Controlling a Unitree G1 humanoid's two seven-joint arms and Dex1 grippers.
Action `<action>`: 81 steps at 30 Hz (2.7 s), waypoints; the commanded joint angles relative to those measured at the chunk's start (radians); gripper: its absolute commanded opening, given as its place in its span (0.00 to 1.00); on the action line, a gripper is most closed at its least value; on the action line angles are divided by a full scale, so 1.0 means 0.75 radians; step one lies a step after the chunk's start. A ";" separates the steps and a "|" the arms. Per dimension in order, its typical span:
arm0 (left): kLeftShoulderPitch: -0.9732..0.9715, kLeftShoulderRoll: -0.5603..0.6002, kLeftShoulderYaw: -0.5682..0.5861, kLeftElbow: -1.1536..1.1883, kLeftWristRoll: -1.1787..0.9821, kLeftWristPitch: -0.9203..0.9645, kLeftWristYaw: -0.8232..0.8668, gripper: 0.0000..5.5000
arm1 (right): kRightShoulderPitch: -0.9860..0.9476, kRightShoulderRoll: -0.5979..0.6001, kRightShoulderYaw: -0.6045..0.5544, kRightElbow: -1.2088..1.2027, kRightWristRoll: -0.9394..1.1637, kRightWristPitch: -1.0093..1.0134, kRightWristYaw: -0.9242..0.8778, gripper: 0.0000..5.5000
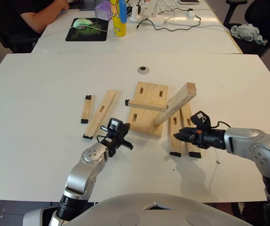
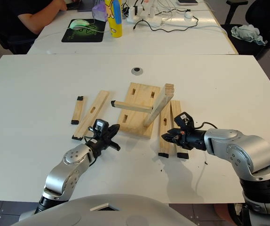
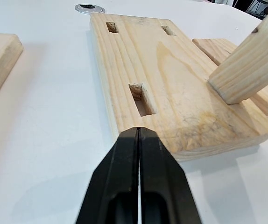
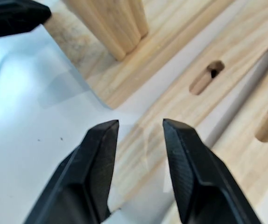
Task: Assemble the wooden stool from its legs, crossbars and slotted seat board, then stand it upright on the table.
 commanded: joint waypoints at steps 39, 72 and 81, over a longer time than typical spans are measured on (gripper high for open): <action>0.023 0.012 0.012 0.034 0.003 0.049 -0.005 0.00 | -0.027 0.112 -0.027 0.034 -0.172 0.069 -0.094 0.32; 0.005 -0.012 0.012 0.044 0.005 0.062 0.005 0.00 | -0.092 0.549 -0.228 0.027 0.004 0.394 -0.728 0.77; 0.010 -0.014 0.013 0.032 0.004 0.070 0.009 0.00 | -0.077 0.512 -0.157 0.057 0.022 0.394 -0.853 0.77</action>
